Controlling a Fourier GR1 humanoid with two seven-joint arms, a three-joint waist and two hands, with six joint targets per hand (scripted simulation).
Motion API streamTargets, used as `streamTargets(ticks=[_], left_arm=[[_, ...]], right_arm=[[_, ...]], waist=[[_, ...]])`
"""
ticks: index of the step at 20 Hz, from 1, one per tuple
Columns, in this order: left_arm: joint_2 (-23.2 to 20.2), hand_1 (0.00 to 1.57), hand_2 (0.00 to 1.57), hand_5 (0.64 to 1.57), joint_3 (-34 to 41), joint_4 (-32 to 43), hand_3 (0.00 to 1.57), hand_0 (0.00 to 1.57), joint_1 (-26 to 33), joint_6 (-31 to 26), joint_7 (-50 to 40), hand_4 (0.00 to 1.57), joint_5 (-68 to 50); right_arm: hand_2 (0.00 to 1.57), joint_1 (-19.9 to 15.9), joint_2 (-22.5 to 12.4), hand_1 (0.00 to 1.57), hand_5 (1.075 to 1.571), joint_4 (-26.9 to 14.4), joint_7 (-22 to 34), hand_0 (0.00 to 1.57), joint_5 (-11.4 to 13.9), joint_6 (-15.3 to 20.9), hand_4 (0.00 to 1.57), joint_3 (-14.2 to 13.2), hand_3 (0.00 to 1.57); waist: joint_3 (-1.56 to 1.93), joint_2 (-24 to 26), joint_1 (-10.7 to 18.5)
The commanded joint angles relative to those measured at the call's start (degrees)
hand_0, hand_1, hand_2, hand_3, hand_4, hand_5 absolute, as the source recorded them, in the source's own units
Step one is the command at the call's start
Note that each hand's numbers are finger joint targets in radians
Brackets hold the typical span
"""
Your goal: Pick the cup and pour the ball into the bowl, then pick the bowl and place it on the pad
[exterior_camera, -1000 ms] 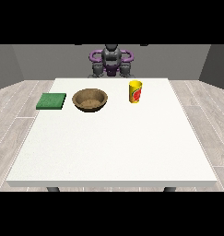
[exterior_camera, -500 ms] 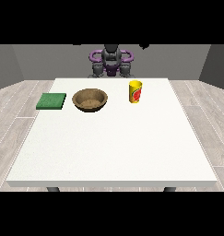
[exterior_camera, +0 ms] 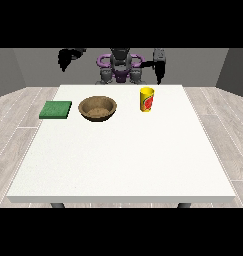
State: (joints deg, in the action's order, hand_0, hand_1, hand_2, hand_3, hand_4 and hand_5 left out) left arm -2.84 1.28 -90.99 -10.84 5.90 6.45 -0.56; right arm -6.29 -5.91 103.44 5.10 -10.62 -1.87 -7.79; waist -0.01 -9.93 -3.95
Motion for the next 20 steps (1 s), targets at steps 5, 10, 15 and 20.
streamTargets(ticks=[5, 10, 15, 20], left_arm=[[-1.0, 0.00, 0.00, 1.457, 4.0, 19.6, 0.00, 0.00, -3.9, -3.0, 15.9, 0.04, -0.2], [-0.9, 0.00, 0.00, 1.436, 4.5, 27.9, 0.00, 0.00, -5.7, -2.8, 17.9, 0.11, 0.7], [-1.6, 0.00, 0.00, 1.420, 7.3, 38.9, 0.00, 0.00, -10.8, -4.2, 22.8, 0.20, -0.9], [-1.6, 0.00, 0.00, 1.464, 8.8, 46.3, 0.00, 0.00, -11.1, -3.1, 29.7, 0.36, -0.5]], right_arm=[[0.00, -1.2, -2.6, 0.00, 1.560, -2.0, -3.5, 0.00, -2.1, -3.9, 0.67, -2.2, 0.00], [0.00, -0.7, -5.4, 0.00, 1.559, -10.5, -5.8, 0.00, -3.6, -7.2, 0.66, -5.9, 0.00], [0.00, -2.6, -4.3, 0.00, 1.563, -9.5, -5.3, 0.00, -4.0, -6.7, 0.68, -4.7, 0.00], [0.00, -3.1, -8.8, 0.00, 1.564, -11.7, -2.7, 0.00, -7.9, -9.8, 0.67, -9.0, 0.00]], waist=[[-0.02, -3.4, -3.2], [0.00, 0.1, -1.5], [-0.02, -0.6, -3.0], [-0.02, -0.1, -3.3]])
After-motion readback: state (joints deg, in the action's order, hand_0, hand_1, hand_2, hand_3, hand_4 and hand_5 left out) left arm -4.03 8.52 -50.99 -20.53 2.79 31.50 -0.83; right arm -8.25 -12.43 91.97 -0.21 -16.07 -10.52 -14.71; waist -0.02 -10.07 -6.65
